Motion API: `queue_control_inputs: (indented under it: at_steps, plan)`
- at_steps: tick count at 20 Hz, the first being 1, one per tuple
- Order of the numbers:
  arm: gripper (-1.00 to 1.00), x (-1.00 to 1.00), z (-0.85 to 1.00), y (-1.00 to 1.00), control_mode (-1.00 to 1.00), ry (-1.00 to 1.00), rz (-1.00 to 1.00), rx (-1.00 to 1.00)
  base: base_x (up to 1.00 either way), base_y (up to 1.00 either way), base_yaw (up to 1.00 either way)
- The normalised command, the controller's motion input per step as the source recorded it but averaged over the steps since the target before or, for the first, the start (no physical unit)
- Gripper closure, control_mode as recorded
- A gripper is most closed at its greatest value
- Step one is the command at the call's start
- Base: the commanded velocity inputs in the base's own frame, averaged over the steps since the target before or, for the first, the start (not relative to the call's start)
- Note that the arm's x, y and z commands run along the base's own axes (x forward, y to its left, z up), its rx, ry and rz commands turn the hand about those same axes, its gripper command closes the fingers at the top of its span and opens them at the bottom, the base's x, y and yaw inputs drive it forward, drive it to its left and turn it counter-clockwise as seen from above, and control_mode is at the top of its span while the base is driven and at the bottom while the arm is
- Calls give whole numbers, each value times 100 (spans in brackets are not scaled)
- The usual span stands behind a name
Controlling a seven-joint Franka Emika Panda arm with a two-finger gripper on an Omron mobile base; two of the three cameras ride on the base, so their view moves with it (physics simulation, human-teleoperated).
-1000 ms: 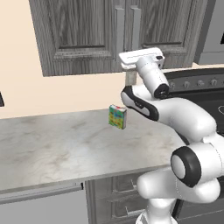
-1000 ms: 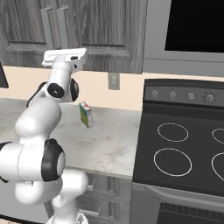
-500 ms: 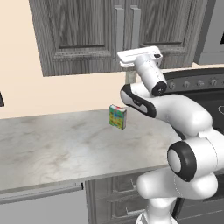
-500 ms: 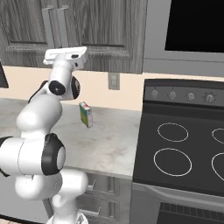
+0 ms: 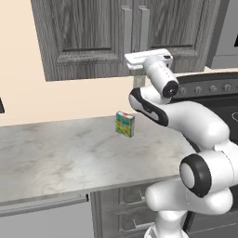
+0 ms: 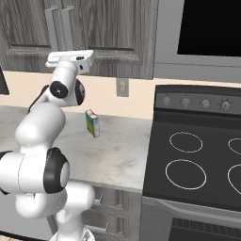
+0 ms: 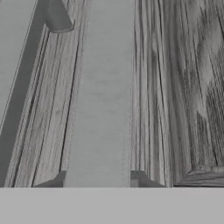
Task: Pick the dish brush and sponge from the cabinet and place them on the counter.
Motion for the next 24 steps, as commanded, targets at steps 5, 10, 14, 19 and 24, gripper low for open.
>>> queue_control_inputs:
  at_steps: [5, 10, 14, 19, 24]
  plan:
    - [100, 7, 0, -14, -100, 25, 2, 12, 0, 0, 0]
    - [100, -11, 5, -43, -100, 30, 3, 14, 0, 0, 0]
    - [100, -21, 6, -50, -100, 31, 3, 14, 0, 0, 0]
    - [100, -35, 6, -53, -100, 27, 2, 11, 0, 0, 0]
    - [100, -43, 14, -58, -100, 24, 2, 10, 0, 0, 0]
